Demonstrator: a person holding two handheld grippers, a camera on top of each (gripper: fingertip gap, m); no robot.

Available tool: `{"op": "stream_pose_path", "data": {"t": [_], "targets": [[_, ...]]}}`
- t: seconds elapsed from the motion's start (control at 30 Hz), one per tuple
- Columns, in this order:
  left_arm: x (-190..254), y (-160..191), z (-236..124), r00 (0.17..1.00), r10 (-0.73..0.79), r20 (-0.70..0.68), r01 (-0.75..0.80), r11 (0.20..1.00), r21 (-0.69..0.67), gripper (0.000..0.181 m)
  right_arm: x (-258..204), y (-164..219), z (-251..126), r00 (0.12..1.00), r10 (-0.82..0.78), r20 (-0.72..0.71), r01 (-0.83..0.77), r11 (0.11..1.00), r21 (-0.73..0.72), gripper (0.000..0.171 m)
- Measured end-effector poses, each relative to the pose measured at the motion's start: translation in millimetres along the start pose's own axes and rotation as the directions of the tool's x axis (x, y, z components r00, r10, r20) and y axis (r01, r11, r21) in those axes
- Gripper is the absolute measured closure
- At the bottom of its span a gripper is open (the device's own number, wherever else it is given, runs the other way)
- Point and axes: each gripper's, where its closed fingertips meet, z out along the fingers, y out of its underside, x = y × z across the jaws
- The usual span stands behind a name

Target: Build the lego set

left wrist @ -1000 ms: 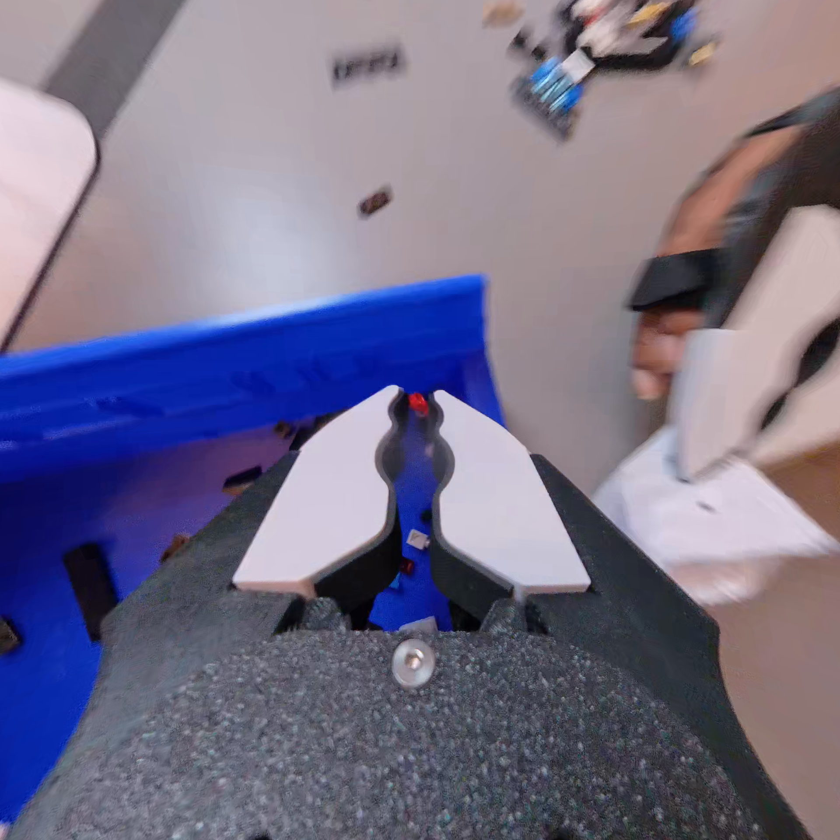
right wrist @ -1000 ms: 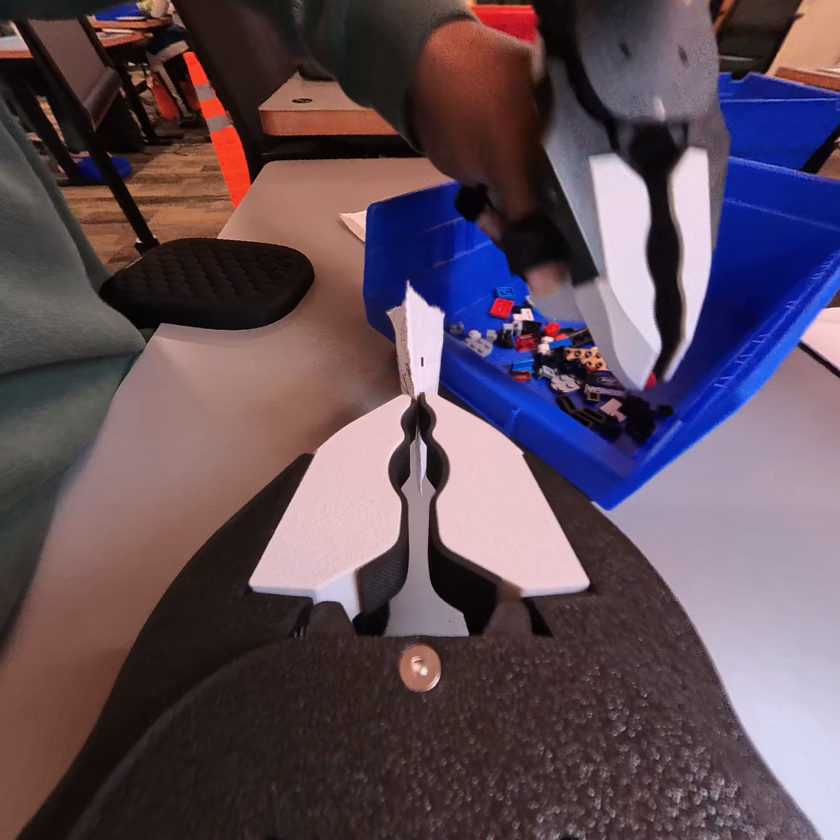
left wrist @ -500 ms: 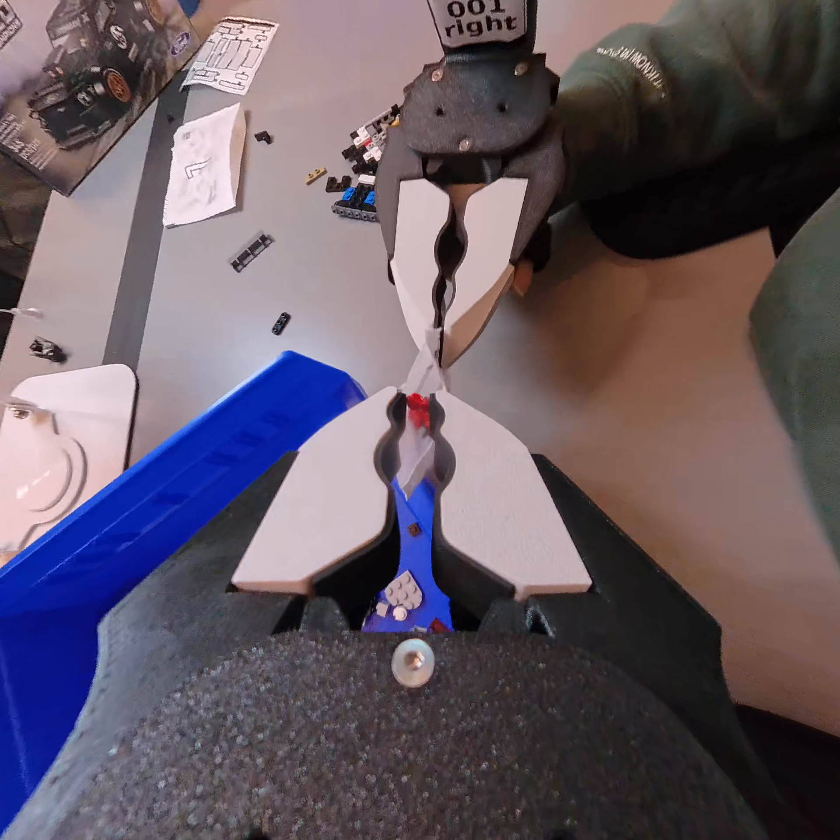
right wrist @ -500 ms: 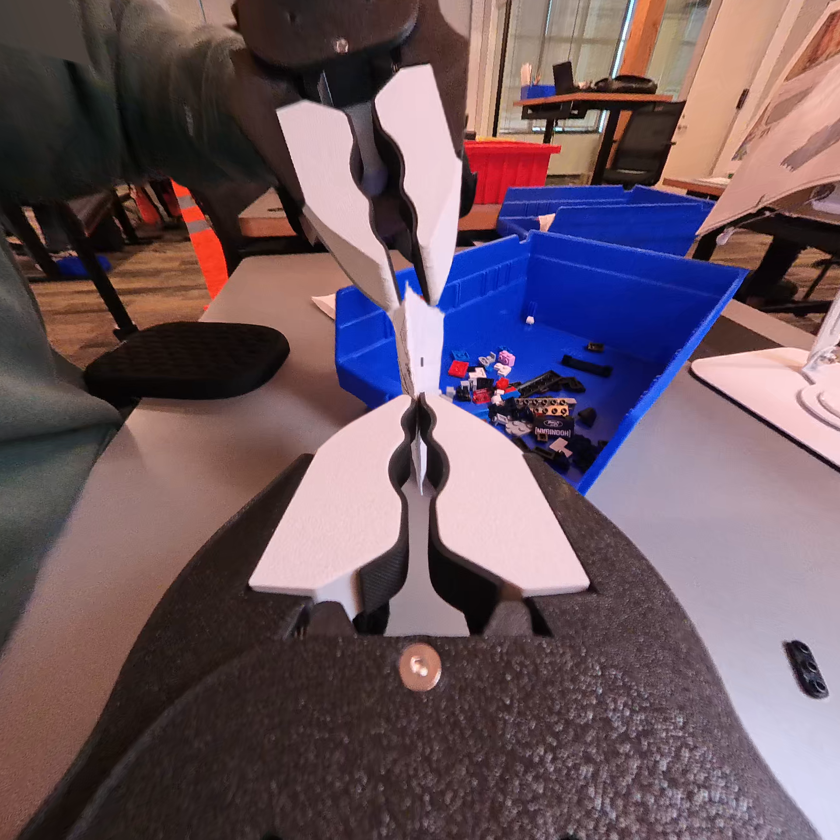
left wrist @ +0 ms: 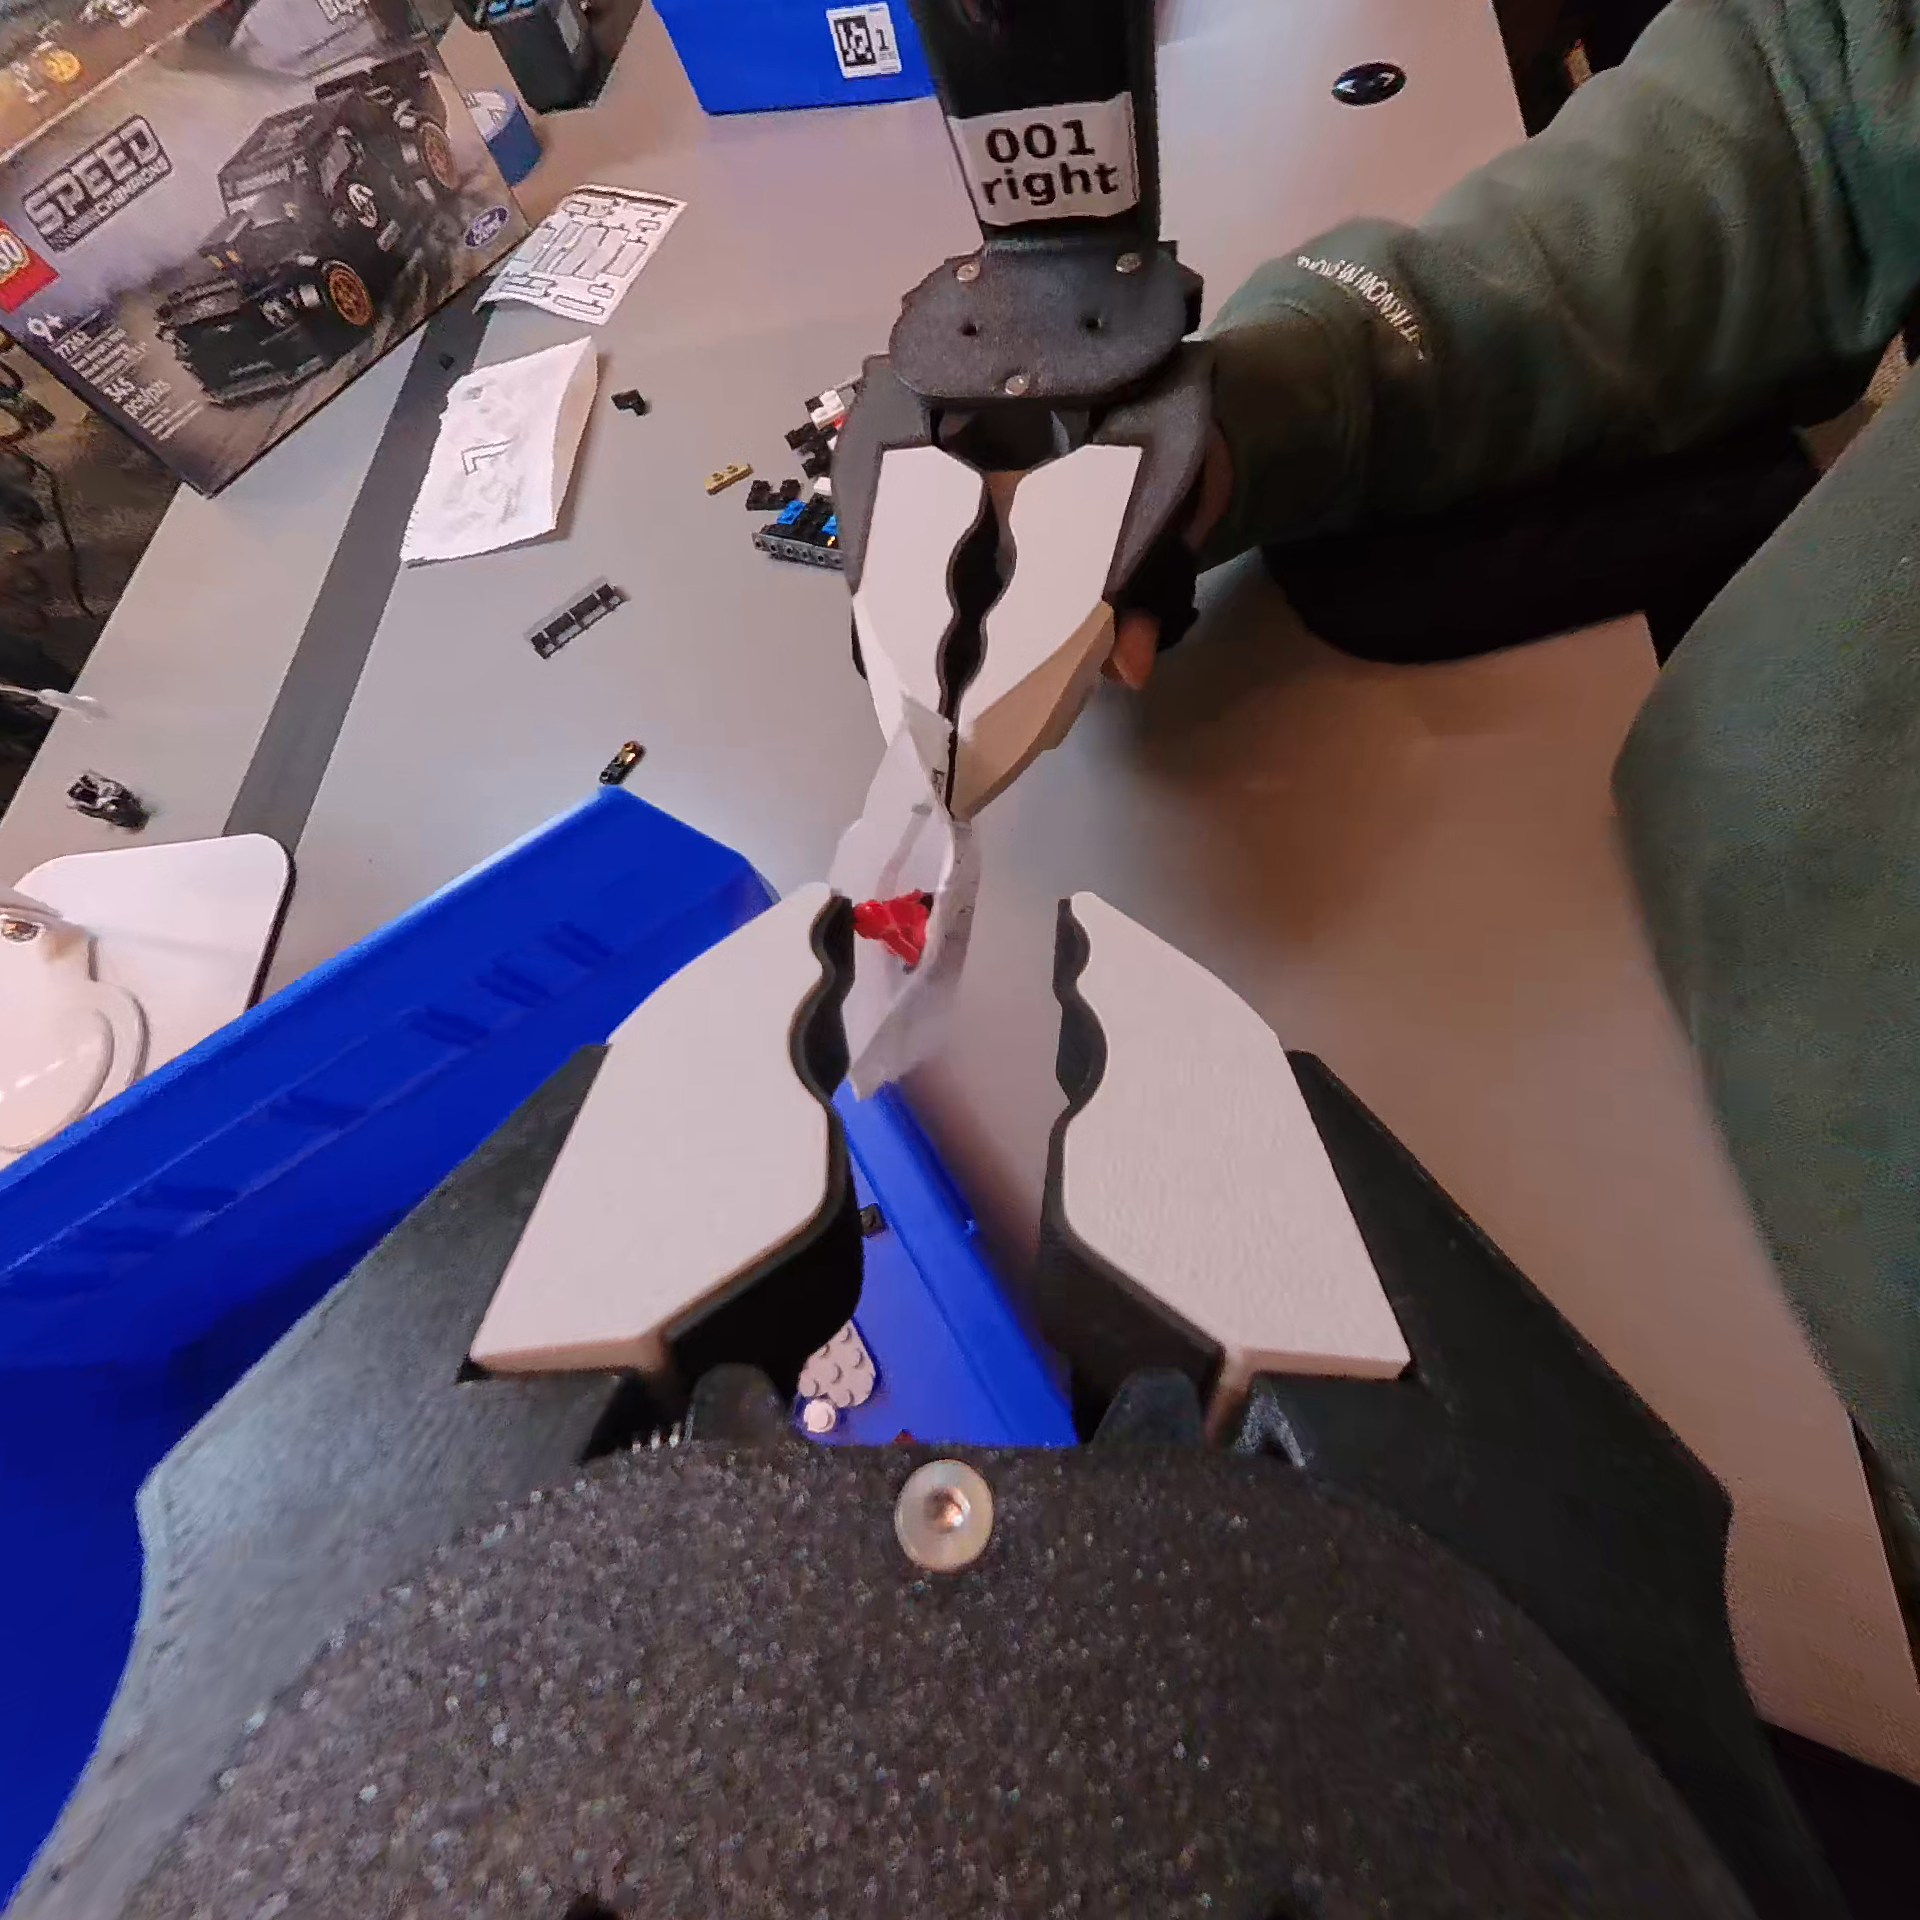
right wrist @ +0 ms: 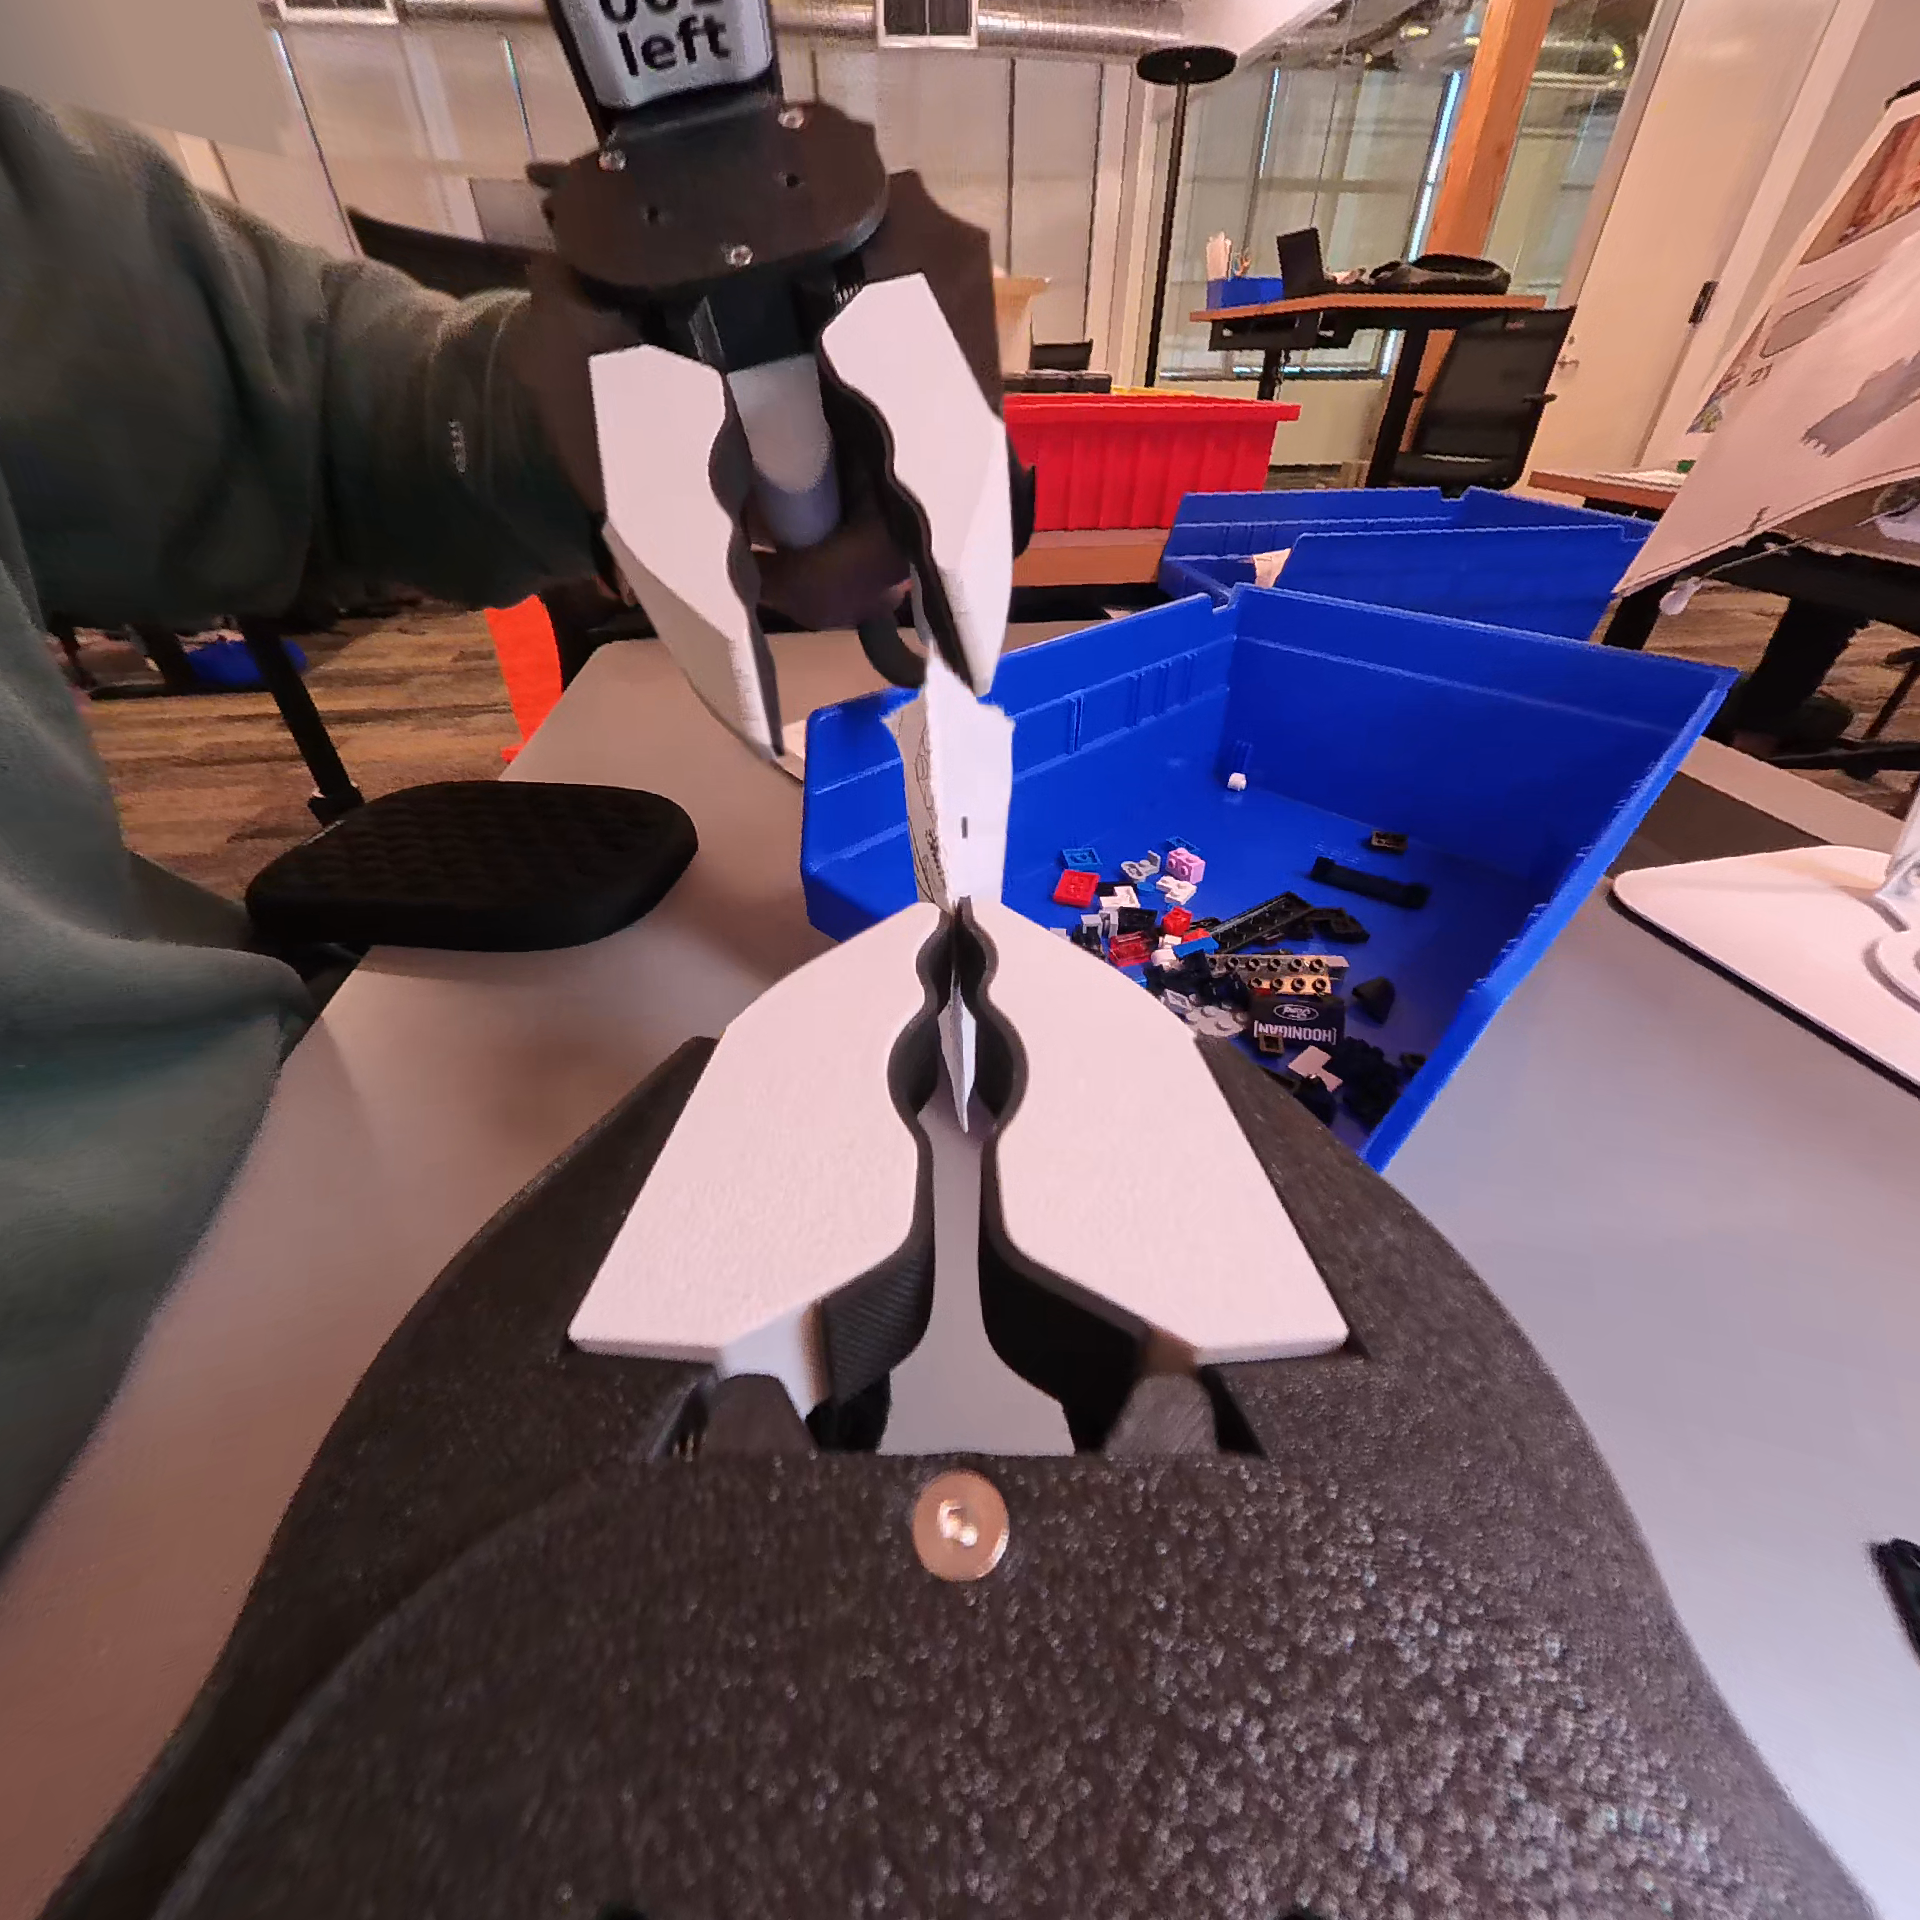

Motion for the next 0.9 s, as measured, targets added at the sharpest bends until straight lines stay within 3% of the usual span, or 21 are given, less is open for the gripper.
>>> {"op": "stream_pose_path", "data": {"t": [0.3, 0.4, 0.63, 0.77, 0.9], "targets": [[8, 4, 9, 0.983, 0.160, 0.090, -0.156, 0.987, -0.043, 0.135, -6, -5, 2, 0.999, 0.042, 0.032, -0.043, 0.998, 0.036, 0.171], [1, 2, 1, 0.954, 0.234, 0.186, -0.228, 0.972, -0.051, 0.138, 0, -11, -3, 0.997, 0.069, 0.020, -0.071, 0.995, 0.076, 0.171], [-10, 21, -22, 0.968, 0.058, 0.245, -0.064, 0.998, 0.015, 0.140, 15, -19, -16, 0.991, 0.136, 0.004, -0.136, 0.980, 0.145, 0.171], [-18, 39, -31, 0.953, 0.068, 0.296, -0.049, 0.996, -0.073, 0.140, 16, -15, -15, 0.994, 0.107, -0.021, -0.104, 0.988, 0.111, 0.171], [-7, 73, -39, 0.986, -0.018, 0.167, 0.049, 0.981, -0.185, 0.134, 33, -12, -24, 0.989, 0.105, -0.103, -0.096, 0.991, 0.095, 0.171]]}}
